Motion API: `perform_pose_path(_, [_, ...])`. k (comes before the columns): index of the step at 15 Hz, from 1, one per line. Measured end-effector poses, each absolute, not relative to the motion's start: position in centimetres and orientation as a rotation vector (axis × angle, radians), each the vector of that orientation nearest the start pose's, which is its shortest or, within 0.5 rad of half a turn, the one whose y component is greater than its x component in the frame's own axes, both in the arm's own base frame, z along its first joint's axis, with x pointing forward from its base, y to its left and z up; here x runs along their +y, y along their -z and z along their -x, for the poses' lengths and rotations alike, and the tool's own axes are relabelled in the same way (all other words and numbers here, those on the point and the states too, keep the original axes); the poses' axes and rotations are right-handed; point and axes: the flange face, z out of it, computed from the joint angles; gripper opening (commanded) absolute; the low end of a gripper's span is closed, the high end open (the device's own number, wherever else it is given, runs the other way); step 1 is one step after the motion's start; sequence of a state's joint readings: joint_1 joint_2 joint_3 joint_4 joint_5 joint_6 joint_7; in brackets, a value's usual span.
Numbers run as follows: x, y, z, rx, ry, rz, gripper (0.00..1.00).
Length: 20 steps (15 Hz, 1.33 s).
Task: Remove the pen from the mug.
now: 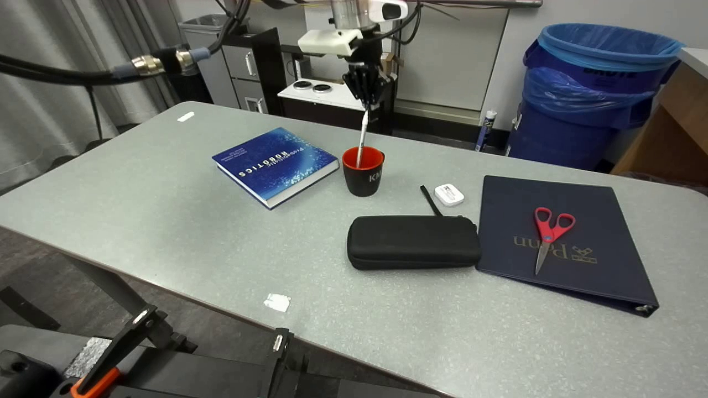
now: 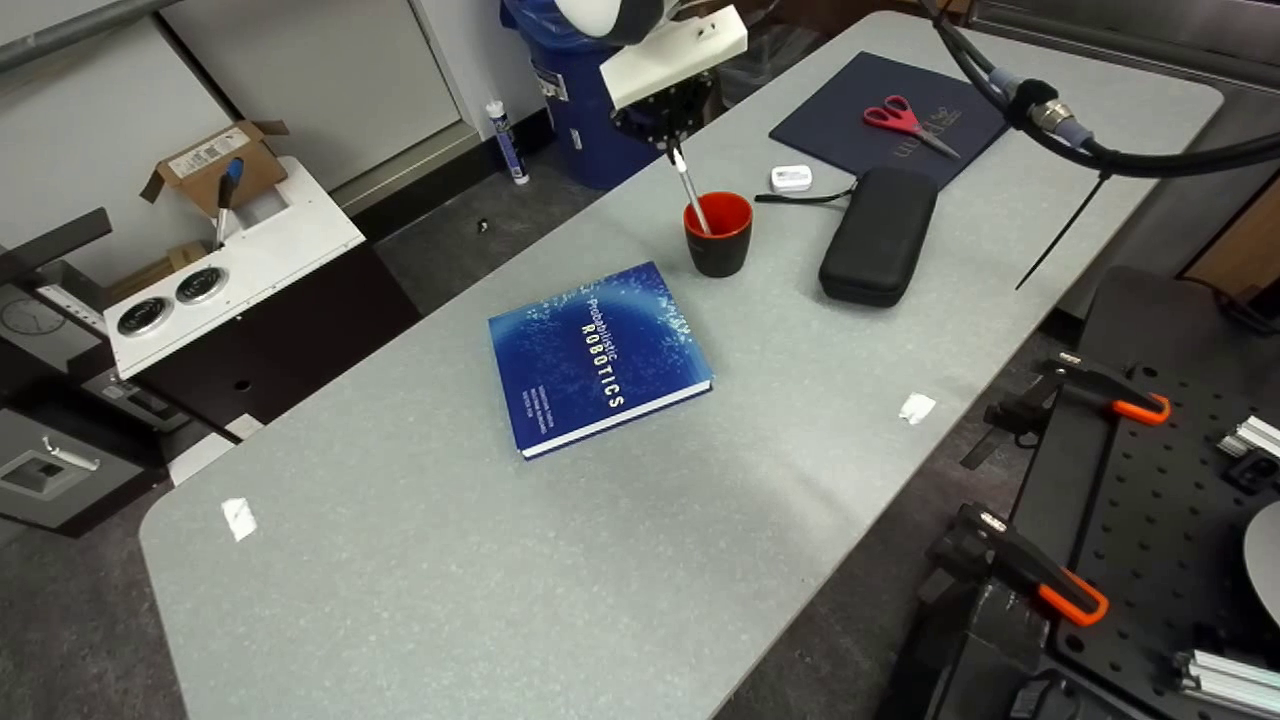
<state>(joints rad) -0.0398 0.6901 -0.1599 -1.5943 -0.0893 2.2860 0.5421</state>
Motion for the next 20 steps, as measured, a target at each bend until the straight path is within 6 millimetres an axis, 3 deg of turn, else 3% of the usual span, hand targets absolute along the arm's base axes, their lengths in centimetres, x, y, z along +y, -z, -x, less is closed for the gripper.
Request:
perform_pose_path(4, [-10.0, -27.0, -66.2, 0.817, 0.012, 3.176, 0.00])
perform_pose_path(7, [-7.7, -26.4, -63.2, 0.632, -0.141, 3.218, 0.00])
perform_pose_path(12, [-6.3, -19.8, -59.6, 0.515, -0.419, 3.296, 0.00])
perform_pose_path(17, [-6.3, -12.9, -58.3, 0.484, -0.595, 3.310, 0.00])
perform_pose_path(18, [-6.3, -12.0, -58.2, 0.483, -0.613, 3.310, 0.26])
perform_pose_path(20, [-6.5, -10.7, -58.4, 0.483, -0.633, 3.312, 0.34])
